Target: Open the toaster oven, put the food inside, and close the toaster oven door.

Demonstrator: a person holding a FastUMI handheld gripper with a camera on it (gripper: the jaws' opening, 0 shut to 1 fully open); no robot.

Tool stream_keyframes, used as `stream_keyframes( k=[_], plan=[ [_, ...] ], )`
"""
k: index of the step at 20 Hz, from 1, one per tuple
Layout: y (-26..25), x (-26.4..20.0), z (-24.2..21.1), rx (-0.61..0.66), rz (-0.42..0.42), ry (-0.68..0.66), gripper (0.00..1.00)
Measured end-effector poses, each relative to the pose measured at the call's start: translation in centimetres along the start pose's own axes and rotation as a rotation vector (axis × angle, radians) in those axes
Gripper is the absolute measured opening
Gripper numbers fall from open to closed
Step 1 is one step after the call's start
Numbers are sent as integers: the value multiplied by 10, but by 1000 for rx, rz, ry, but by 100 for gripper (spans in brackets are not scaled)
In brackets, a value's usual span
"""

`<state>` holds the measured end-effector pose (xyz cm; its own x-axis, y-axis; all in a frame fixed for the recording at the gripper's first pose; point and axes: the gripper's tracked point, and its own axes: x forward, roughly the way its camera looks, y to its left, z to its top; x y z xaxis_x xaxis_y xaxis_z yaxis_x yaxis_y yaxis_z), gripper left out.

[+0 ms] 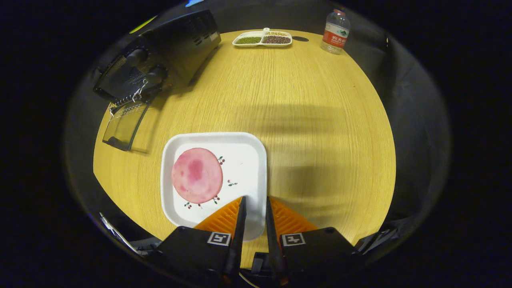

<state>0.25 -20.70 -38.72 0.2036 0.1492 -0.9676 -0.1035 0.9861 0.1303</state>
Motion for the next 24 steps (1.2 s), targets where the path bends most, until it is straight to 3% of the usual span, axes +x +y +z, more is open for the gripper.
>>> stream_keyframes(
  k=[1,5,6,8,13,20,24],
  plan=[
    [-2,-3,1,13,5,6,32],
    [-8,0,-1,84,37,15,18],
    [-7,-1,2,90,45,10,9],
    [-7,-2,1,101,68,13,5],
    [-6,-4,0,106,134,27,2],
    [7,-11,-14,370,285,-12,2],
    [6,-29,-18,516,329,-76,2]
  ],
)
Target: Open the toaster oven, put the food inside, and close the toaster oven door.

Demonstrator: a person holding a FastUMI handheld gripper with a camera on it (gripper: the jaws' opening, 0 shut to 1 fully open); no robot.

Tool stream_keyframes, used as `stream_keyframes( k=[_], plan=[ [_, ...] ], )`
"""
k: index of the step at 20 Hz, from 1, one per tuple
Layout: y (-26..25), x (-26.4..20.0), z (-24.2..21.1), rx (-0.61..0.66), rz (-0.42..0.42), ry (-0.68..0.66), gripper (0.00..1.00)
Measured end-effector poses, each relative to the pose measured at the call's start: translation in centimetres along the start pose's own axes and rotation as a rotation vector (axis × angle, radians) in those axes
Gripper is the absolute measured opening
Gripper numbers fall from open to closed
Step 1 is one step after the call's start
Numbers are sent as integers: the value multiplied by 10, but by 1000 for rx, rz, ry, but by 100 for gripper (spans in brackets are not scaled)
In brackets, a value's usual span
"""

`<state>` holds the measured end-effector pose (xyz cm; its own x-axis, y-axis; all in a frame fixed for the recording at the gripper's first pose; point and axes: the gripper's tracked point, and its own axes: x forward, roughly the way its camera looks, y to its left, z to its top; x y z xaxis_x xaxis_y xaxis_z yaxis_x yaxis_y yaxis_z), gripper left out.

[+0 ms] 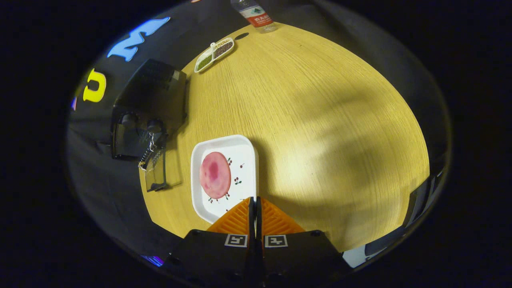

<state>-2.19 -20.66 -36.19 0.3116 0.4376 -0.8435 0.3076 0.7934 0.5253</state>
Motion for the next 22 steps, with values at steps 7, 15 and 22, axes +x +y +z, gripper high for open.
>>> stream_keyframes(
  k=[7,15,22],
  plan=[
    [10,-33,-30,255,89,-141,2],
    [73,-61,-82,340,167,-269,2],
    [171,-49,-129,270,243,-256,2]
  ],
)
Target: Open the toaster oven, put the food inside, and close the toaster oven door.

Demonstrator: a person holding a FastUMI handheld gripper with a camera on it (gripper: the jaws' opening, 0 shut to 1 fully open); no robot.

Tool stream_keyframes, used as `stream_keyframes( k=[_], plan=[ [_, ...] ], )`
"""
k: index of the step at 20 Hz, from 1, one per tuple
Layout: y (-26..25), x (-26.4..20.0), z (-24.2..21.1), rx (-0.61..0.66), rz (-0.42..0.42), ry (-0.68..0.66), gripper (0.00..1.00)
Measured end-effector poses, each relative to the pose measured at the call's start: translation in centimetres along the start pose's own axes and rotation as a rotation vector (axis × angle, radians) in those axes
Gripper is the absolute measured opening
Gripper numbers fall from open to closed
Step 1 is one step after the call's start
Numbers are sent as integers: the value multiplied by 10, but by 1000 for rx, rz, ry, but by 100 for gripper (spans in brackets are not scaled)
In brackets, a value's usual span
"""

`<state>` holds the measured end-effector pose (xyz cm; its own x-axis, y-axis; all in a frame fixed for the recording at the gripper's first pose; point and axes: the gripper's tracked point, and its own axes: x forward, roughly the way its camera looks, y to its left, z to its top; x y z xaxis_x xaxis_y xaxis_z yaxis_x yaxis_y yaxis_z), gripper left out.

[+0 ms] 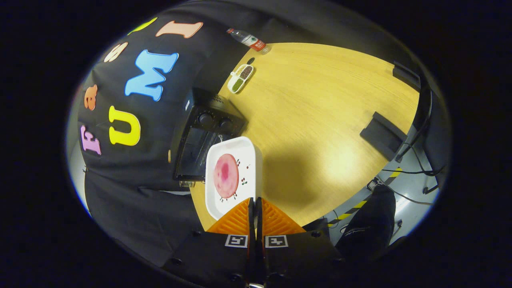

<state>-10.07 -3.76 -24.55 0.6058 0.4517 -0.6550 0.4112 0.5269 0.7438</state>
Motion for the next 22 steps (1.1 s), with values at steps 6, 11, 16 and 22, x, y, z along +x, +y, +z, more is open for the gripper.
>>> stream_keyframes(
  k=[6,11,16,22],
  plan=[
    [55,28,-34,-20,53,39,2],
    [76,54,-32,-6,46,41,2],
    [97,98,-26,26,42,55,2],
    [116,161,-16,73,31,93,2]
  ],
)
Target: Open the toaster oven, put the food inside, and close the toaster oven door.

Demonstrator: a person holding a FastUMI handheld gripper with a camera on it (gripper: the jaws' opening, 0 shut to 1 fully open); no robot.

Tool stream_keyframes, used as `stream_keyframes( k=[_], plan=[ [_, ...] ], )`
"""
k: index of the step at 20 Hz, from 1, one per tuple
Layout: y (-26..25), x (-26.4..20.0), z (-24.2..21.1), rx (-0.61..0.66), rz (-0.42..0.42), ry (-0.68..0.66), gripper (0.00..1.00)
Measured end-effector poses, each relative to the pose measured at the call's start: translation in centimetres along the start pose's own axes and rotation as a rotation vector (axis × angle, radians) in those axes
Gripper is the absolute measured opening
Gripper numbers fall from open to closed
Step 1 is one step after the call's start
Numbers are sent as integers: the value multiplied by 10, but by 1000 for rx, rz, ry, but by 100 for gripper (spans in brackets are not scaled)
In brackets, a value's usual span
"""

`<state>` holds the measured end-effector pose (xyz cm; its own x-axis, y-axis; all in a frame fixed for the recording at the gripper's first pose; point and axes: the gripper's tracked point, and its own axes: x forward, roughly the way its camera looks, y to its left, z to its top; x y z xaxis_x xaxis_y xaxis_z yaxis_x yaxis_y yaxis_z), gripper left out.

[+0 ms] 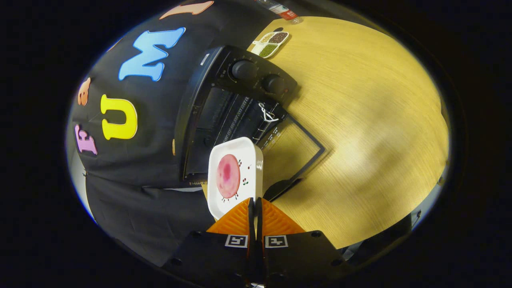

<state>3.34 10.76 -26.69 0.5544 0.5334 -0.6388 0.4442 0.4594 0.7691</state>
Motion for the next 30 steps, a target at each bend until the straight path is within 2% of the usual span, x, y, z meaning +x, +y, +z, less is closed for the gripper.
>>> stream_keyframes(
  k=[4,8,15,23,30],
  plan=[
    [12,32,24,66,14,-18,2],
    [12,53,43,119,-8,-68,2],
    [33,89,66,212,59,-131,2],
    [47,115,90,241,76,-256,2],
    [55,129,94,245,83,-317,3]
  ],
)
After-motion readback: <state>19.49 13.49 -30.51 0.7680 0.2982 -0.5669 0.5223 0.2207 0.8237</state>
